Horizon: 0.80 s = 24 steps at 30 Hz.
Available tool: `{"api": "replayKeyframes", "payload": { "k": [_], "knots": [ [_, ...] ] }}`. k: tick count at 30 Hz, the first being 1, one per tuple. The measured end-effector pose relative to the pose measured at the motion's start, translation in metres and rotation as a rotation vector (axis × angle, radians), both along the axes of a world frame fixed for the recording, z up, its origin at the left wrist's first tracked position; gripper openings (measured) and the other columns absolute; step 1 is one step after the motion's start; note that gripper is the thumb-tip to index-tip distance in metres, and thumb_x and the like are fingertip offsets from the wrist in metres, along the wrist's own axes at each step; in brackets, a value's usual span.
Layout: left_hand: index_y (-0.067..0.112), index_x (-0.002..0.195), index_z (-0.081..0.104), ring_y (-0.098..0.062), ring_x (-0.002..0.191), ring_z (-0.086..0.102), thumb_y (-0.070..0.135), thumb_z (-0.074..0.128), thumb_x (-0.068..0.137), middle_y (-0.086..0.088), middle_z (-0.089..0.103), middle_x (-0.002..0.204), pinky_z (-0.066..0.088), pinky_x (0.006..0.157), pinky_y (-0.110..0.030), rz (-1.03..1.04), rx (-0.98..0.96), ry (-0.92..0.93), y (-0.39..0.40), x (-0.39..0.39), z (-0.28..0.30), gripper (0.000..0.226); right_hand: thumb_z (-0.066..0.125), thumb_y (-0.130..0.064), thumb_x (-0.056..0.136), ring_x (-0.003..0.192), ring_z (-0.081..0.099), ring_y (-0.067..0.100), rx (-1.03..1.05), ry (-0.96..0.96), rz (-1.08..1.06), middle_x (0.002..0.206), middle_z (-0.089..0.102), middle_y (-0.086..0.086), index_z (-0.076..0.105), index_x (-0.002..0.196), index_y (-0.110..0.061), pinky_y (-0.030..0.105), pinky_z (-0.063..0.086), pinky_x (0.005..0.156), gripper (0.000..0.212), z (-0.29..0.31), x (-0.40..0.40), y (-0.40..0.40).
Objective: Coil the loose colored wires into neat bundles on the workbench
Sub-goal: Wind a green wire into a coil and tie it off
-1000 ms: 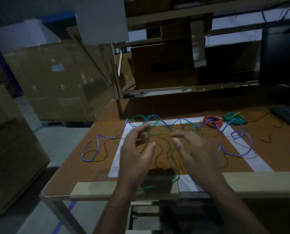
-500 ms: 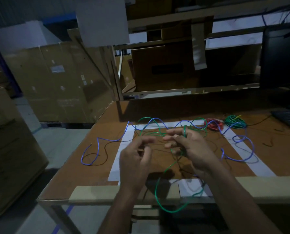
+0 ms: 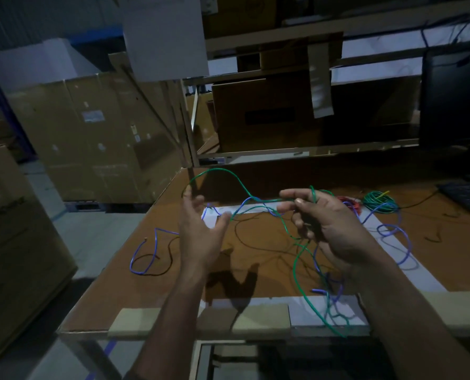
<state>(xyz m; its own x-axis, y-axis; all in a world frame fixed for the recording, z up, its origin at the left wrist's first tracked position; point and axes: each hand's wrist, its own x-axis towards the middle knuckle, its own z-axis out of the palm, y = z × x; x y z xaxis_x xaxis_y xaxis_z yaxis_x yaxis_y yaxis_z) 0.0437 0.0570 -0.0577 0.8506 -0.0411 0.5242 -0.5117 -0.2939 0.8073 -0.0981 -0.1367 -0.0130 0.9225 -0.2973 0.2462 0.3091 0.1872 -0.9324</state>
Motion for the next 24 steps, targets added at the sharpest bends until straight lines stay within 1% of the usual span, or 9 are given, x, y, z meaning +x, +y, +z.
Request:
{"api": "replayKeyframes", "payload": {
  "k": [2, 4, 6, 8, 12, 14, 17, 21, 24],
  "knots": [
    [0.031, 0.139, 0.042, -0.010, 0.126, 0.050, 0.032, 0.081, 0.087, 0.007, 0.054, 0.135, 0.046, 0.102, -0.034, 0.050, -0.092, -0.018, 0.004, -0.002, 0.010, 0.065, 0.040, -0.005, 0.106, 0.054, 0.046, 0.005, -0.058, 0.043, 0.017, 0.093, 0.073, 0.009, 0.062, 0.123, -0.003, 0.016, 0.031, 0.043, 0.027, -0.004, 0.001, -0.005],
    [0.028, 0.106, 0.051, -0.006, 0.101, 0.057, 0.031, 0.079, 0.088, 0.006, 0.060, 0.107, 0.051, 0.087, -0.035, 0.154, -0.192, -0.083, 0.008, -0.006, 0.019, 0.034, 0.040, -0.004, 0.106, 0.051, 0.042, 0.005, -0.100, 0.070, 0.049, 0.088, 0.072, 0.007, 0.062, 0.123, -0.001, 0.018, 0.026, 0.042, 0.028, -0.008, 0.002, -0.009],
    [0.025, 0.075, 0.041, -0.003, 0.062, 0.045, 0.035, 0.078, 0.090, 0.007, 0.048, 0.071, 0.042, 0.061, -0.033, 0.206, -0.230, -0.090, 0.010, -0.007, 0.024, 0.042, 0.039, -0.004, 0.107, 0.051, 0.044, 0.005, -0.110, 0.082, 0.054, 0.086, 0.070, 0.008, 0.062, 0.122, 0.001, 0.018, 0.027, 0.042, 0.028, -0.011, 0.002, -0.008],
    [0.024, 0.067, 0.029, -0.009, 0.054, 0.027, 0.037, 0.078, 0.089, 0.004, 0.036, 0.061, 0.029, 0.054, -0.033, 0.253, -0.197, -0.088, 0.011, -0.009, 0.023, 0.055, 0.038, -0.010, 0.108, 0.060, 0.056, 0.008, -0.108, 0.099, 0.022, 0.089, 0.072, 0.013, 0.061, 0.122, 0.001, 0.018, 0.040, 0.047, 0.029, -0.011, 0.002, -0.004],
    [0.026, 0.080, 0.043, -0.005, 0.060, 0.038, 0.015, 0.070, 0.092, 0.007, 0.045, 0.074, 0.039, 0.060, -0.025, 0.125, -0.229, -0.020, 0.005, -0.014, 0.023, 0.031, 0.041, -0.031, 0.109, 0.107, 0.069, 0.025, -0.230, 0.184, -0.086, 0.118, 0.071, 0.018, 0.067, 0.118, -0.001, 0.025, 0.058, 0.079, 0.041, -0.013, 0.008, -0.002],
    [0.025, 0.096, 0.054, -0.005, 0.062, 0.046, 0.019, 0.065, 0.098, 0.007, 0.057, 0.082, 0.043, 0.060, -0.024, -0.023, -0.320, 0.105, 0.003, -0.011, 0.023, 0.013, 0.045, -0.028, 0.108, 0.116, 0.065, 0.027, -0.404, 0.190, -0.160, 0.119, 0.069, 0.018, 0.069, 0.116, -0.003, 0.019, 0.057, 0.079, 0.036, -0.013, 0.009, -0.006],
    [0.012, 0.107, 0.062, -0.006, 0.047, 0.036, 0.018, 0.051, 0.108, 0.005, 0.070, 0.078, 0.035, 0.047, -0.023, -0.256, -0.501, 0.246, 0.005, -0.007, 0.030, 0.013, 0.055, -0.013, 0.103, 0.113, 0.066, 0.022, -0.453, 0.133, -0.234, 0.114, 0.071, 0.009, 0.068, 0.118, -0.013, 0.018, 0.058, 0.074, 0.019, -0.011, 0.007, -0.016],
    [0.008, 0.123, 0.063, -0.004, 0.050, 0.037, 0.015, 0.044, 0.110, -0.003, 0.078, 0.105, 0.035, 0.046, -0.019, -0.339, -0.541, 0.145, 0.010, -0.016, 0.044, 0.024, 0.064, -0.017, 0.099, 0.101, 0.070, 0.025, -0.460, 0.118, -0.320, 0.106, 0.073, 0.004, 0.070, 0.112, -0.022, 0.040, 0.061, 0.086, 0.015, -0.014, 0.002, -0.020],
    [0.011, 0.133, 0.061, -0.006, 0.053, 0.035, 0.014, 0.047, 0.108, -0.004, 0.074, 0.123, 0.036, 0.048, -0.019, -0.420, -0.563, 0.115, 0.008, -0.020, 0.055, 0.028, 0.063, -0.014, 0.099, 0.095, 0.069, 0.008, -0.515, 0.040, -0.276, 0.104, 0.073, -0.003, 0.071, 0.112, -0.019, 0.024, 0.060, 0.080, 0.016, -0.007, -0.007, -0.005]
  ]
}}
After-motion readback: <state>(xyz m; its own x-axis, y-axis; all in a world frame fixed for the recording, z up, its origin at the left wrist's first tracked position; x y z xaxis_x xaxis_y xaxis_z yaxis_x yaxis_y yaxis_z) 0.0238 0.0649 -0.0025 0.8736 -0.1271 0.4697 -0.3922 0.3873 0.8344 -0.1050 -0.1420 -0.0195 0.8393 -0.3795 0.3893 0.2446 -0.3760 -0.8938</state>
